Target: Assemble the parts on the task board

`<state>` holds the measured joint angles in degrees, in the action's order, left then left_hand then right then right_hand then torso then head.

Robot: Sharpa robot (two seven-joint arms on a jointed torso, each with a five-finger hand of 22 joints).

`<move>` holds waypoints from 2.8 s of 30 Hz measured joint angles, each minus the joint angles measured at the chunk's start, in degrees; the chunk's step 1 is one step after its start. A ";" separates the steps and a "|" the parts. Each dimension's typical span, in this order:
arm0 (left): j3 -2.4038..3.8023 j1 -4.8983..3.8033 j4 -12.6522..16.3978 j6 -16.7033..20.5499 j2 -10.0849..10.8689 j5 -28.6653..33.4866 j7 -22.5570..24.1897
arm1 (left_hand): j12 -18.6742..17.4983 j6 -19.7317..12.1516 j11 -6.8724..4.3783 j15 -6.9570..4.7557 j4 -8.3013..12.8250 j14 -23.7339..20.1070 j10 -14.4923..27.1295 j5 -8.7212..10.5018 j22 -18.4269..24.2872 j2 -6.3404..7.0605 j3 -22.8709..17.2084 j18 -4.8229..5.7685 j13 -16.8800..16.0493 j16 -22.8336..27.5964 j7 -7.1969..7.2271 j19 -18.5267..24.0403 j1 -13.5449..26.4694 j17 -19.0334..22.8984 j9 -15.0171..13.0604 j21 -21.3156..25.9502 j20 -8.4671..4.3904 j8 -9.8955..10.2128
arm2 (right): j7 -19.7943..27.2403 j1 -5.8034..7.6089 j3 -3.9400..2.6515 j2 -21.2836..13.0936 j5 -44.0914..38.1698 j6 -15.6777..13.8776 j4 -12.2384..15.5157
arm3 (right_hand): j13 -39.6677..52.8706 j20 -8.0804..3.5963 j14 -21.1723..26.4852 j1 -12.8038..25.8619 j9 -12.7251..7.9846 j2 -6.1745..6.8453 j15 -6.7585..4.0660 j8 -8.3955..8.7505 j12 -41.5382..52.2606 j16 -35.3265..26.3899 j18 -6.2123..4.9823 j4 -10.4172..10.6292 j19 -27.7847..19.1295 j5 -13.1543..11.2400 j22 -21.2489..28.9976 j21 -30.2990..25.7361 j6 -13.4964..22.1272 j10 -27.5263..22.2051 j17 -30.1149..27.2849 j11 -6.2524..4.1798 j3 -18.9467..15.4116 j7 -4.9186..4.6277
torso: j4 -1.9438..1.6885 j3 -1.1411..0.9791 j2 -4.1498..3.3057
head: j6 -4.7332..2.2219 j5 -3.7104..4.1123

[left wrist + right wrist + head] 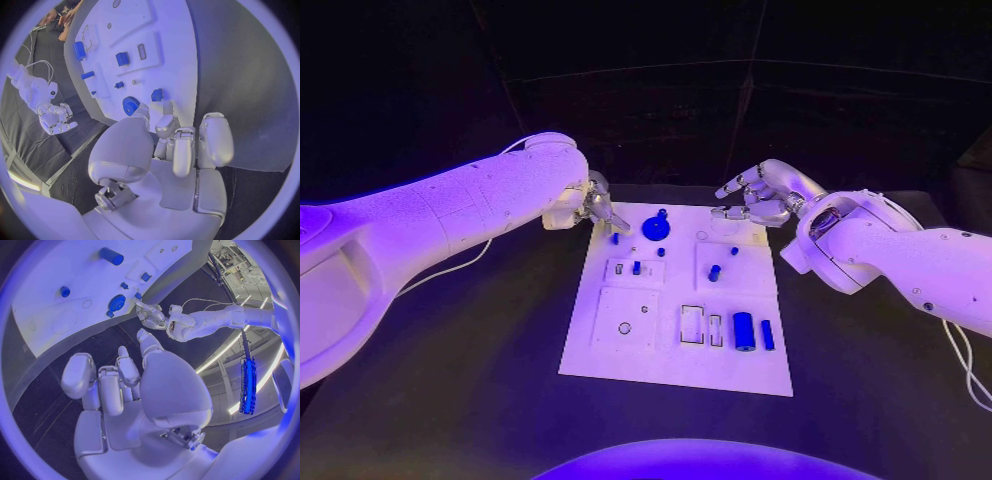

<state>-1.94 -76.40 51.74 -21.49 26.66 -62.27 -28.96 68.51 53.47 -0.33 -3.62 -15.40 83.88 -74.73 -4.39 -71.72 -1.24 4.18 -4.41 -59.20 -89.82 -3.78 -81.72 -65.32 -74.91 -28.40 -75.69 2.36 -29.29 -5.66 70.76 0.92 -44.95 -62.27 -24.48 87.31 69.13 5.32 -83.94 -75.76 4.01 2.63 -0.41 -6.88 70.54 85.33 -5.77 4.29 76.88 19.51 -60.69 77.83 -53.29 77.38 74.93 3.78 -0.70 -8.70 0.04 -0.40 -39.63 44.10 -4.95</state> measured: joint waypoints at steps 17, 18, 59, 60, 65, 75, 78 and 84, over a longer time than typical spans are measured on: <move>0.00 0.07 0.43 -1.17 -0.12 -0.04 -0.01 | 0.27 0.50 -0.20 -0.16 0.48 0.16 -0.21 0.00 -0.20 -0.92 0.15 0.00 0.01 0.00 0.10 0.00 -1.42 0.00 0.39 0.00 0.00 0.00 | -0.02 0.00 0.00 0.04 0.01 0.06 -0.06 | 0.00 0.00 0.00 0.23 0.00 -0.23 0.00 0.00 0.00 0.00 0.00 0.00 0.00 0.23 0.00 0.00 0.00 0.00 -0.01 0.00 0.00 0.00 | 0.03 0.00 0.01 | 0.13 0.02; 0.00 0.07 0.45 -1.19 -0.13 -0.04 -0.01 | 0.27 0.50 -0.20 -0.16 0.56 0.16 -0.21 0.00 -0.20 -0.92 0.08 0.00 0.01 0.00 0.10 0.00 -1.42 0.00 0.39 0.00 0.00 0.00 | -0.02 0.00 0.00 0.04 0.01 0.06 -0.06 | 0.00 0.00 0.00 0.23 0.00 -0.23 0.00 0.00 0.00 0.00 0.01 0.00 0.00 0.23 -0.01 0.00 0.00 0.00 -0.01 0.00 0.00 0.00 | 0.03 -0.01 0.01 | 0.13 0.02; -0.01 0.17 0.29 -2.60 -0.42 -0.08 -0.23 | 0.49 1.32 -0.41 -0.28 4.14 0.03 -0.41 -0.03 -0.36 -3.60 -1.77 0.00 -0.21 0.00 0.52 -0.19 -6.24 0.00 1.33 0.00 -0.19 -0.23 | -0.02 0.00 0.00 0.13 0.02 0.20 -0.15 | 0.00 0.00 0.00 0.23 0.00 -0.23 0.00 0.00 0.00 0.00 0.00 0.00 0.00 0.22 0.04 0.00 0.00 0.00 -0.02 0.00 0.00 0.00 | 0.05 -0.03 0.00 | 0.52 0.10; -0.01 0.17 0.28 -2.60 -0.43 -0.08 -0.23 | 0.49 1.31 -0.41 -0.36 4.50 -0.05 -0.41 -0.03 -0.36 -3.90 -2.12 0.00 -0.20 0.00 0.53 -0.19 -6.65 0.00 1.40 0.00 -0.19 -0.23 | -0.02 0.00 0.00 0.14 0.02 0.20 -0.15 | 0.00 0.00 0.00 0.23 0.00 -0.23 0.00 0.00 0.00 0.00 0.00 0.00 0.00 0.22 0.04 0.00 0.00 0.00 -0.02 0.00 0.00 0.00 | 0.05 -0.03 -0.01 | 0.57 0.12; -0.01 0.18 0.26 -2.54 -0.50 -0.07 -0.15 | 0.49 1.18 -0.46 -0.57 7.70 0.16 -0.35 -0.01 -0.35 -5.41 -5.32 0.00 0.07 0.00 0.65 -0.19 -10.39 0.00 1.99 0.00 -0.19 -0.21 | -0.02 0.00 0.00 0.17 0.03 0.22 -0.19 | 0.00 0.00 0.00 0.23 0.00 -0.23 0.00 0.00 0.00 0.00 0.00 0.00 0.00 0.22 0.04 0.00 0.00 0.00 -0.03 0.00 0.00 0.00 | 0.05 -0.03 -0.02 | 0.64 0.15; -0.01 0.20 0.48 -1.62 -0.12 1.63 0.85 | -0.58 0.15 -0.60 -0.57 8.38 0.16 0.03 0.41 -0.35 -4.61 -14.69 0.00 1.52 0.00 0.41 -0.19 -10.93 0.00 2.89 0.35 -0.19 -0.13 | -0.08 0.00 0.00 0.14 0.03 0.37 -0.34 | 0.00 0.00 0.00 0.23 0.00 -0.23 0.00 0.00 0.00 0.00 0.00 0.00 0.00 0.22 0.04 0.00 0.00 0.00 -0.03 0.00 0.00 0.00 | 0.02 -0.03 -0.02 | 0.70 0.20; -0.01 0.24 1.31 -1.13 0.81 2.61 1.25 | -0.65 0.14 -0.59 -0.57 9.67 0.16 0.03 0.42 -0.35 -2.67 -19.13 0.00 1.74 0.00 0.41 -0.19 -8.60 0.00 2.76 0.35 -0.19 -1.16 | -0.10 0.00 0.00 0.13 0.03 0.46 -0.34 | 0.00 0.00 0.00 0.23 0.00 -0.23 0.00 0.00 0.00 0.00 0.00 0.00 0.00 0.22 0.04 0.00 0.00 0.00 -0.03 0.00 0.00 0.00 | 0.02 -0.04 -0.02 | 0.69 0.20; -0.02 0.22 4.91 0.29 4.09 4.89 1.91 | -0.85 -0.35 -0.58 -0.56 11.50 0.16 0.03 0.60 -0.39 -0.72 -25.80 0.01 2.24 0.00 0.32 -0.19 -5.05 0.00 2.01 0.65 -0.19 -2.73 | -0.18 0.00 0.00 -0.11 0.03 0.59 -0.26 | 0.00 0.00 0.00 0.23 0.00 -0.23 0.00 0.00 0.00 0.00 0.00 0.00 0.00 0.67 0.15 0.00 0.00 0.00 -0.03 0.00 0.00 0.00 | -0.03 -0.09 0.02 | 0.62 0.32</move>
<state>-1.96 -76.18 56.66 -21.21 30.75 -57.38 -27.06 67.66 53.11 -0.90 -4.18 -3.90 84.04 -74.69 -3.80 -72.11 -1.97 -21.62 -4.40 -56.96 -89.82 -3.46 -81.91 -70.37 -74.91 -26.39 -75.04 2.17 -32.03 -5.84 70.76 0.92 -45.06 -62.24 -23.89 87.05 69.13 5.32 -83.94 -75.54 4.01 2.40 -0.41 -6.88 70.54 85.33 -5.77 4.28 76.88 20.18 -60.54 77.83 -53.29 77.38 74.90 3.78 -0.70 -8.70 0.02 -0.49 -39.61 44.72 -4.64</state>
